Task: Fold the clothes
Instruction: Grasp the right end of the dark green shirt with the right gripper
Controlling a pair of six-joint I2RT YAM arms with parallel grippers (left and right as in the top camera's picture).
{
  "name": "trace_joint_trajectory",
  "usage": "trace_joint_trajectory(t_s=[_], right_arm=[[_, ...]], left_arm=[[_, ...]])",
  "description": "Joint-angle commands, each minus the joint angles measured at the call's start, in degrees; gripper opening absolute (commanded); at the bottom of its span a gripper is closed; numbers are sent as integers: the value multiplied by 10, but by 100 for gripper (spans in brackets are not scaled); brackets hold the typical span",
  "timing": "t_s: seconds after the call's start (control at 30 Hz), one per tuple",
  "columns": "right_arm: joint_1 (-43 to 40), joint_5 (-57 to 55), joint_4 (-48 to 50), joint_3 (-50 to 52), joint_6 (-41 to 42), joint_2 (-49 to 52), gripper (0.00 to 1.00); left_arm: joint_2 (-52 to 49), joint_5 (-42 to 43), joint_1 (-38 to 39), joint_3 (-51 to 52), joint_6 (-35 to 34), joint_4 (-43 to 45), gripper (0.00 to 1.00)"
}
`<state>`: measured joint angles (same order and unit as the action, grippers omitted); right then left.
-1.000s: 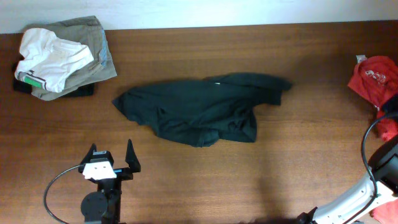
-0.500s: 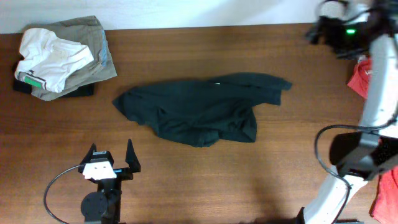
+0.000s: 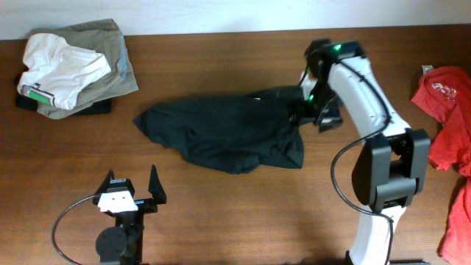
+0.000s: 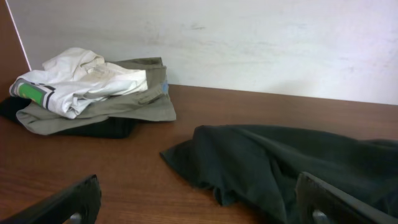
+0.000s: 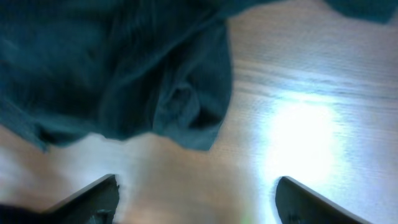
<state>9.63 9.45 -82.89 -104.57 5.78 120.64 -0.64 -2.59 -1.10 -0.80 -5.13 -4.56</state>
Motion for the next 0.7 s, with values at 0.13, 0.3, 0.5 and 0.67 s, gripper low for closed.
trace_joint_trajectory(t_s=[0.13, 0.3, 0.5, 0.67], right_arm=[[25, 10, 77, 125, -4, -2, 61], [25, 11, 145, 179, 28, -2, 60], [29, 24, 210, 208, 59, -2, 55], [28, 23, 208, 198, 77, -6, 51]], left_arm=[[2, 0, -2, 3, 9, 0, 99], [2, 0, -2, 3, 9, 0, 99], [2, 0, -2, 3, 9, 0, 99], [2, 0, -2, 3, 9, 0, 99]])
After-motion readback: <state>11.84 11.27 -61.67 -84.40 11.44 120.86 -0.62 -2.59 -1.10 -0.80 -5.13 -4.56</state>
